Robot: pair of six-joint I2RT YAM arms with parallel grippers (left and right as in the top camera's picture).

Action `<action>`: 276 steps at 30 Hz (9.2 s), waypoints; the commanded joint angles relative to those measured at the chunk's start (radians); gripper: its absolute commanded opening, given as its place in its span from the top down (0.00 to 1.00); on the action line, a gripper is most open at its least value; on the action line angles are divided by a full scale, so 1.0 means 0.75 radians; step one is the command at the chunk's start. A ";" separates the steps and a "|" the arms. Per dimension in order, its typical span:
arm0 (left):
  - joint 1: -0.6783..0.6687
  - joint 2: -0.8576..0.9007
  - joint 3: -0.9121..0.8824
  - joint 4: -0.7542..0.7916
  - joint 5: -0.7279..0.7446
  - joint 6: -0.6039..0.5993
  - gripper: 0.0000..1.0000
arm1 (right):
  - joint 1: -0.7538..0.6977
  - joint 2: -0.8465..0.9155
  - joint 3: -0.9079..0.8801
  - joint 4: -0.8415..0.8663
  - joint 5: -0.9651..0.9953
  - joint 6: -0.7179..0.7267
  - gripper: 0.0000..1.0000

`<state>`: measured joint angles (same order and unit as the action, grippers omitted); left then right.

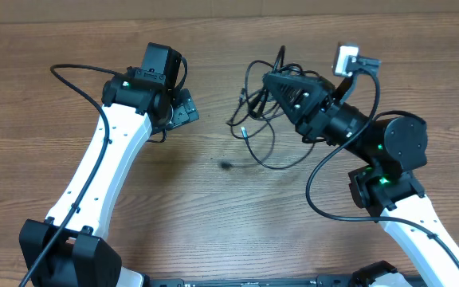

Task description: Untangle cables

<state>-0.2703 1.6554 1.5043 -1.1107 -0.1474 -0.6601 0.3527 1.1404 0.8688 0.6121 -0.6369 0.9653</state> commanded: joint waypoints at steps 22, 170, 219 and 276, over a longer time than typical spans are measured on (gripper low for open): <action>0.002 0.007 0.004 0.201 0.584 0.030 0.00 | -0.098 -0.013 0.031 -0.605 -0.042 -0.032 0.96; 0.141 0.009 0.004 0.121 0.221 0.152 0.01 | 0.436 0.937 0.030 -0.406 0.648 -1.364 0.17; 0.141 0.009 0.004 0.121 0.221 0.152 0.01 | 0.436 1.134 0.031 -0.158 0.648 -1.604 0.15; 0.141 0.009 0.004 0.121 0.221 0.152 0.00 | 0.053 0.367 0.031 -0.714 0.126 -0.814 0.96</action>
<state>-0.1684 1.6562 1.5040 -1.0214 0.0246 -0.5259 0.4255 1.4994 0.8787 0.0933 -0.3424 0.2653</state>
